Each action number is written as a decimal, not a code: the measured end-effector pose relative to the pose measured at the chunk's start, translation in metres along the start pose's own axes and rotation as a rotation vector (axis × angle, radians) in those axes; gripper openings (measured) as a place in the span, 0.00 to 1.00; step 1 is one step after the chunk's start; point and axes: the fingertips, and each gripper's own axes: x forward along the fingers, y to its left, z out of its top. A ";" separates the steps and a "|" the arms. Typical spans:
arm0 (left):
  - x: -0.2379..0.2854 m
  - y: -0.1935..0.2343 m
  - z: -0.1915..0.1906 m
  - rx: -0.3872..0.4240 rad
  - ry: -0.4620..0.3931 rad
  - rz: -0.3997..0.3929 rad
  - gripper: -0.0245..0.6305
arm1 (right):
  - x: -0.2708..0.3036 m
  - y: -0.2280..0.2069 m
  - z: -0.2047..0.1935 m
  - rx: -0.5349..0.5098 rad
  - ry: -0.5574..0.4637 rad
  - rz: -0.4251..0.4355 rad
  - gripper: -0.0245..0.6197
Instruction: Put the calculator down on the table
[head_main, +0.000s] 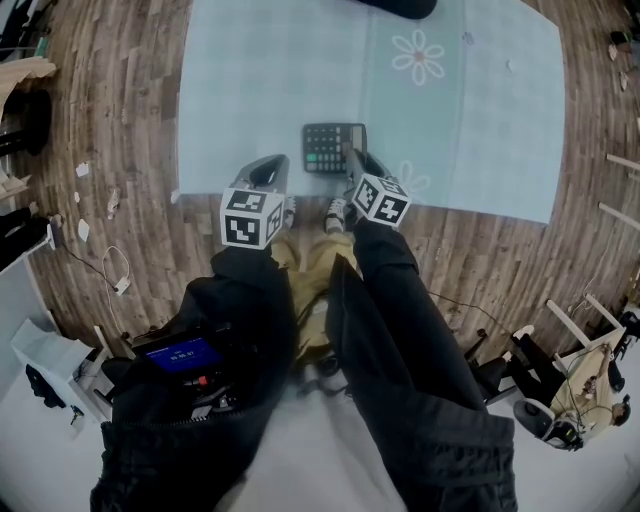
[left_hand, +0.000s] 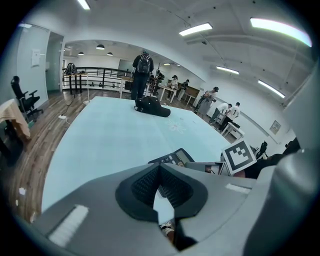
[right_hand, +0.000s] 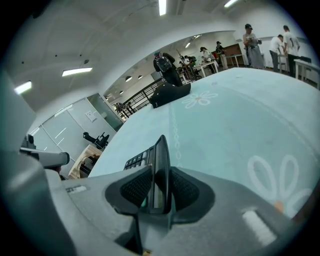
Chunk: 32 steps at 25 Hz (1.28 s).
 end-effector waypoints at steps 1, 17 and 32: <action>0.000 0.000 -0.001 -0.001 0.001 -0.001 0.04 | 0.001 -0.001 -0.001 0.000 0.005 -0.002 0.21; -0.004 -0.015 0.041 0.038 -0.115 -0.017 0.04 | -0.036 -0.009 0.053 -0.022 -0.165 -0.021 0.28; -0.075 -0.084 0.217 0.181 -0.495 -0.081 0.04 | -0.161 0.096 0.243 -0.263 -0.599 0.102 0.17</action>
